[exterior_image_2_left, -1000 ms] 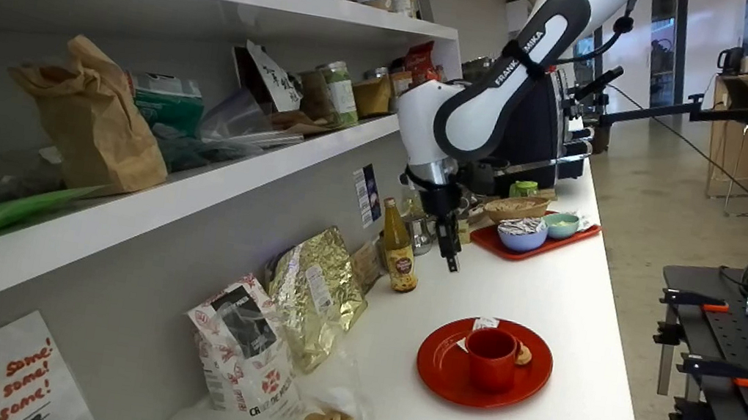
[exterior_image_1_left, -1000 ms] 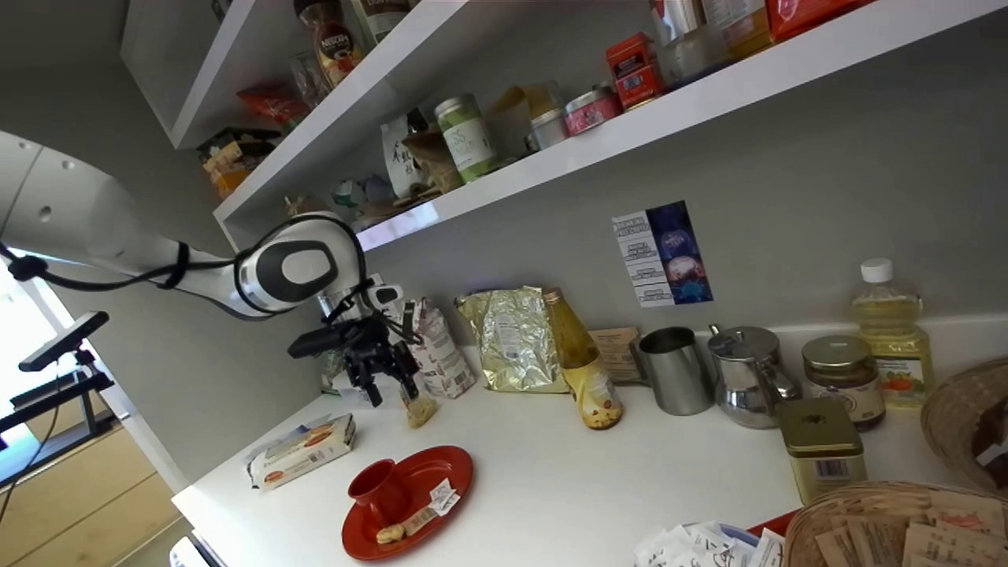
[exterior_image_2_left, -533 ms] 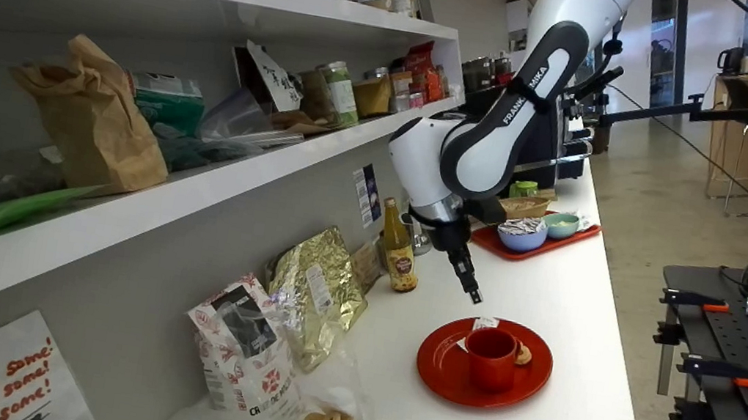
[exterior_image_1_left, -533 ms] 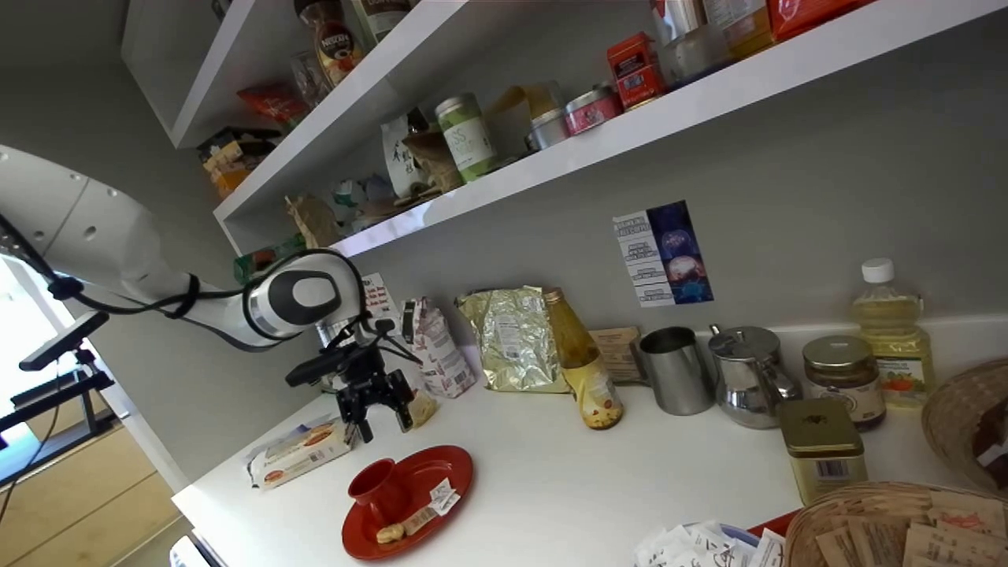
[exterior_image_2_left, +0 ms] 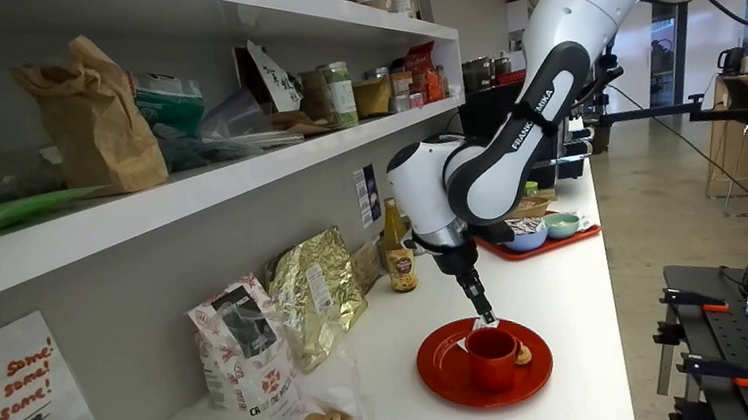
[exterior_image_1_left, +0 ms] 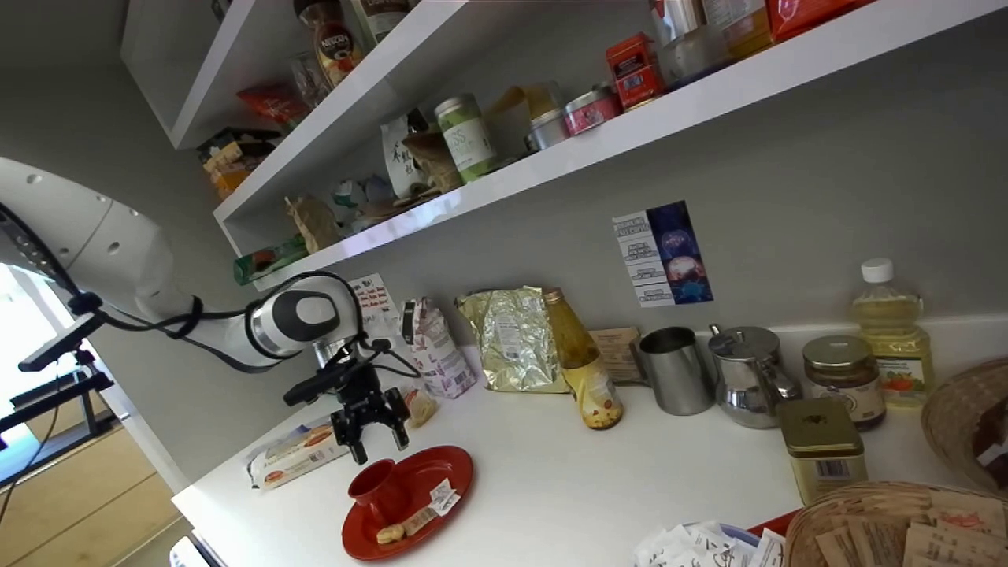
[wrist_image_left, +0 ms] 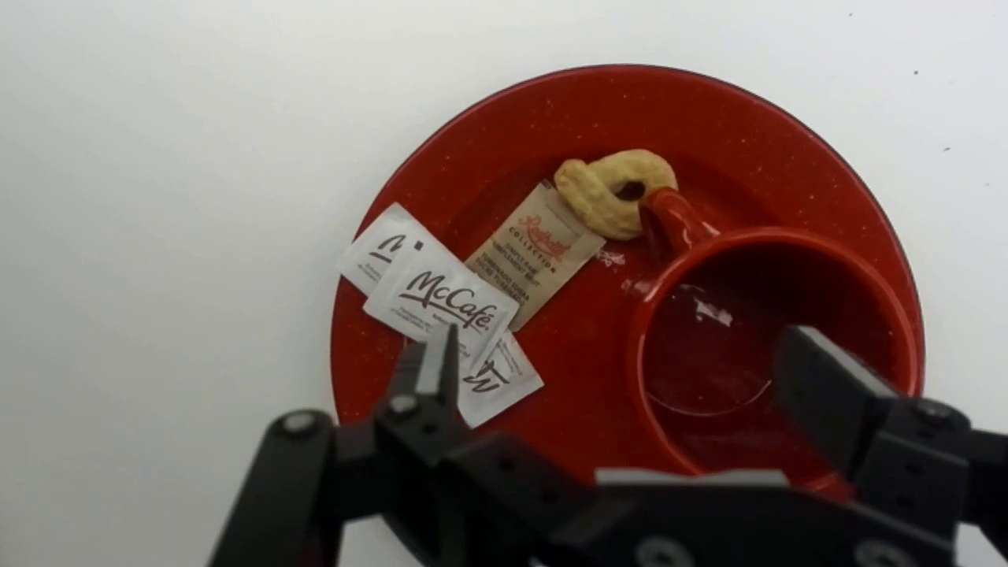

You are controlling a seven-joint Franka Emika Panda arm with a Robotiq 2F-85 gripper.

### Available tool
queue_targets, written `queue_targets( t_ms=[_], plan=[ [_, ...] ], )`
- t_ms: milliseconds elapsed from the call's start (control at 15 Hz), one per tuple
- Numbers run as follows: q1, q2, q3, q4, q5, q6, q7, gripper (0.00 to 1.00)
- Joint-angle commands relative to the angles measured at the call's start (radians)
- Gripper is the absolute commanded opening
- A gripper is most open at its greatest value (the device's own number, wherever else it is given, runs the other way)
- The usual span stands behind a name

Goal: Place the cup on the counter

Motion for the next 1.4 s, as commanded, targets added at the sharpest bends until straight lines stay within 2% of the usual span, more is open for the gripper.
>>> queue_targets(
  t_ms=[0, 1000, 1067, 1200, 1333],
  plan=[
    [0.004, 0.053, 0.002, 0.057, -0.016, -0.032, -0.005, 1.0],
    [0.01, 0.229, 0.005, 0.226, -0.008, -0.13, -0.033, 1.0],
    [0.006, 0.237, 0.008, 0.233, -0.009, -0.128, -0.046, 0.75],
    [0.005, 0.251, 0.008, 0.249, -0.011, -0.136, -0.065, 0.68],
    [0.002, 0.261, 0.008, 0.269, -0.005, -0.152, -0.075, 0.53]
  ],
)
